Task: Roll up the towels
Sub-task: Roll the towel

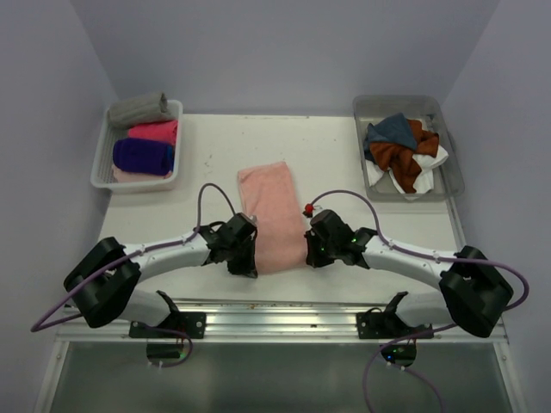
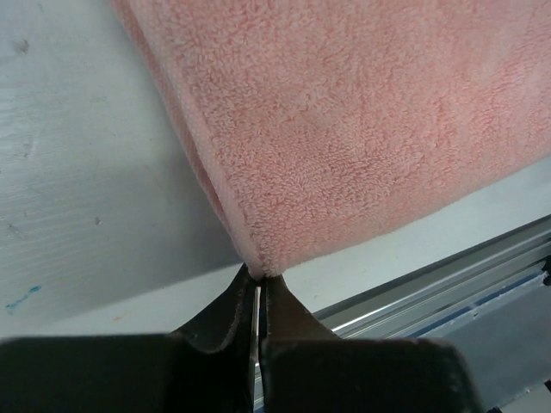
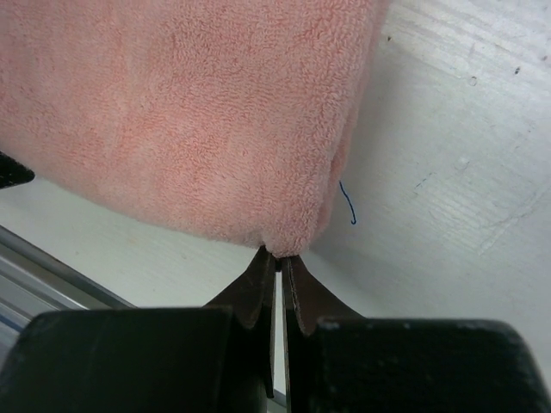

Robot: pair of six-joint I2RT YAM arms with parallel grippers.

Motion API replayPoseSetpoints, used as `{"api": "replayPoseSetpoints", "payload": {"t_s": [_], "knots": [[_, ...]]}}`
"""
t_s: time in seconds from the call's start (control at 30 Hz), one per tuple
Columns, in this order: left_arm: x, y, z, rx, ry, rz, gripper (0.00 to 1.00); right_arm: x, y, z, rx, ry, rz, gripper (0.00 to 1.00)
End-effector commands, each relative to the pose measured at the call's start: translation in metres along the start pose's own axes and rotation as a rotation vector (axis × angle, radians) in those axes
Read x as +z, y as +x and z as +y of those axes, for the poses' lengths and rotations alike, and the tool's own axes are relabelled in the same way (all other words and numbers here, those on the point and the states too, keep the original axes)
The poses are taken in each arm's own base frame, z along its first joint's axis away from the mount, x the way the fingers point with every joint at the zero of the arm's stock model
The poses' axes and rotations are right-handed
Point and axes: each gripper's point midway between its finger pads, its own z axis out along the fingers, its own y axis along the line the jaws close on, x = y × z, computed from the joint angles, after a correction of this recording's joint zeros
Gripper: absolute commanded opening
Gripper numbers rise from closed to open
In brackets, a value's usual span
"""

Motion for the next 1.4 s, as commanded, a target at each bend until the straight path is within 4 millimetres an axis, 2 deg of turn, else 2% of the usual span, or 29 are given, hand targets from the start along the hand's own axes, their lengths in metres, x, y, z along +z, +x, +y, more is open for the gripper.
{"api": "replayPoseSetpoints", "payload": {"t_s": [0.0, 0.07, 0.1, 0.23, 0.3, 0.43, 0.47, 0.5, 0.6, 0.77, 1.0, 1.17, 1.2, 1.27, 1.3, 1.37], "knots": [[-0.021, -0.026, -0.01, -0.006, -0.028, -0.109, 0.0, -0.019, -0.03, 0.001, -0.006, 0.031, -0.107, 0.0], [-0.032, -0.034, -0.01, -0.012, -0.044, -0.151, 0.0, -0.024, -0.036, 0.002, -0.019, 0.035, -0.117, 0.0], [-0.037, -0.04, -0.016, -0.011, -0.034, -0.169, 0.0, -0.027, -0.043, 0.005, -0.022, 0.03, -0.132, 0.0], [-0.046, -0.046, -0.022, -0.003, -0.04, -0.179, 0.0, -0.034, -0.059, 0.011, -0.039, 0.032, -0.163, 0.0], [-0.054, -0.059, -0.027, 0.006, -0.045, -0.222, 0.0, -0.04, -0.07, 0.016, -0.047, 0.027, -0.182, 0.0], [-0.062, -0.078, -0.029, 0.016, -0.076, -0.256, 0.0, -0.041, -0.089, 0.017, -0.07, 0.056, -0.212, 0.0], [-0.064, -0.084, -0.029, 0.008, -0.076, -0.263, 0.0, -0.035, -0.091, 0.017, -0.078, 0.068, -0.201, 0.0], [-0.063, -0.091, -0.023, -0.01, -0.09, -0.264, 0.0, -0.036, -0.1, 0.02, -0.085, 0.067, -0.214, 0.0], [-0.06, -0.105, -0.02, -0.012, -0.092, -0.276, 0.0, -0.026, -0.11, 0.022, -0.096, 0.079, -0.214, 0.0], [-0.055, -0.138, -0.005, -0.056, -0.125, -0.304, 0.0, -0.017, -0.131, 0.01, -0.067, 0.117, -0.236, 0.0], [-0.046, -0.157, 0.001, -0.084, -0.134, -0.326, 0.0, -0.003, -0.158, -0.002, -0.036, 0.133, -0.251, 0.0], [-0.042, -0.175, 0.007, -0.109, -0.131, -0.328, 0.0, 0.019, -0.166, -0.009, -0.036, 0.155, -0.208, 0.0], [-0.034, -0.178, 0.013, -0.117, -0.148, -0.314, 0.0, 0.021, -0.172, -0.009, -0.026, 0.156, -0.212, 0.0], [-0.025, -0.185, 0.016, -0.118, -0.153, -0.316, 0.0, 0.034, -0.171, -0.013, -0.016, 0.173, -0.186, 0.0], [-0.014, -0.186, 0.024, -0.128, -0.176, -0.294, 0.0, 0.038, -0.171, -0.017, -0.002, 0.184, -0.181, 0.0], [-0.01, -0.195, 0.027, -0.133, -0.197, -0.295, 0.0, 0.05, -0.167, -0.024, 0.009, 0.221, -0.155, 0.0]]}}
